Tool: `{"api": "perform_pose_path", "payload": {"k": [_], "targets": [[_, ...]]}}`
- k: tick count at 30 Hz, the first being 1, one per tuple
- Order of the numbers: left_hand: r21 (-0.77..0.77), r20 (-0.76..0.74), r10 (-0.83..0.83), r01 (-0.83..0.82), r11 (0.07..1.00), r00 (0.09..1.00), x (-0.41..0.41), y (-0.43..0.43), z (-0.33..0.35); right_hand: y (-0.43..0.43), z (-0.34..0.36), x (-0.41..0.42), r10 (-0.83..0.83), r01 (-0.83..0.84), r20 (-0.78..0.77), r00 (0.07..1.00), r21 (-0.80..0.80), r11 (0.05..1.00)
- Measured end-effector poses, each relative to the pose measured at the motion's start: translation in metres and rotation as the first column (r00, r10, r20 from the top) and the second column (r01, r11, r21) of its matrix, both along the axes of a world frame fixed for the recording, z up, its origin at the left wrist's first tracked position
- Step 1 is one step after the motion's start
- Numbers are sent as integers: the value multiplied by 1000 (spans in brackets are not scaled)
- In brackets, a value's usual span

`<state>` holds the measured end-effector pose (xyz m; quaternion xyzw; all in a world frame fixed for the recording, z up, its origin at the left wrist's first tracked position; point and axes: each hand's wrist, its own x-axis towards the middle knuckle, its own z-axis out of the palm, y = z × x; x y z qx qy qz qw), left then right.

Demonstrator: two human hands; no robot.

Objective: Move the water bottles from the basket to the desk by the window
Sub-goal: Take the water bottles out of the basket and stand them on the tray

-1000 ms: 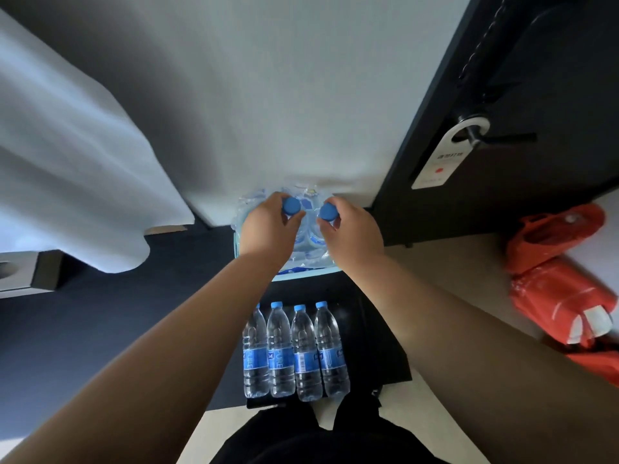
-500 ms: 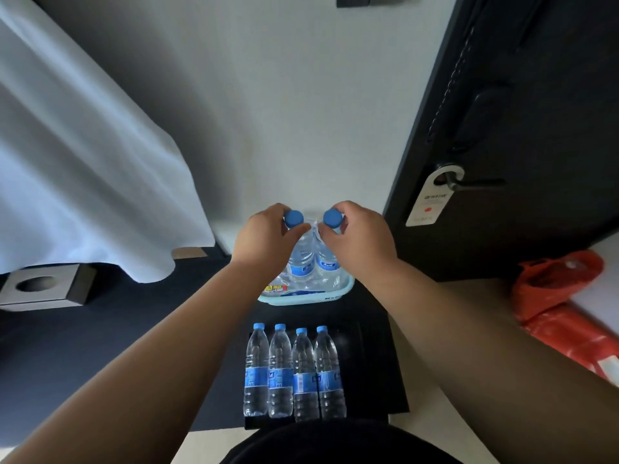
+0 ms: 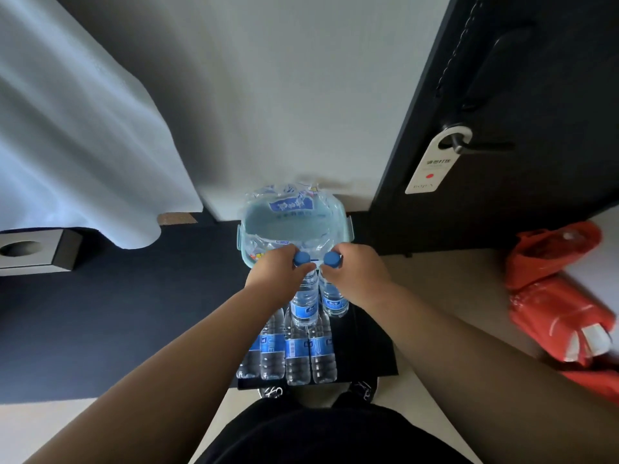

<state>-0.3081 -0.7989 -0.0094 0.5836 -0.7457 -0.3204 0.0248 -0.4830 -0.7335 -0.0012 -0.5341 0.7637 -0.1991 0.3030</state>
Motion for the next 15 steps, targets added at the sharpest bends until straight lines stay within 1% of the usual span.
{"api": "perform_pose_path", "payload": {"k": [7, 11, 15], "targets": [[145, 75, -5, -5, 989, 997, 4, 23, -57, 24, -55, 9, -36, 14, 89, 995, 230, 973], [204, 105, 11, -32, 978, 994, 1, 28, -81, 30, -79, 13, -23, -4, 90, 996, 295, 955], [213, 171, 23, -60, 975, 985, -4, 26, -101, 30, -102, 10, -47, 8, 99, 994, 356, 935]]}}
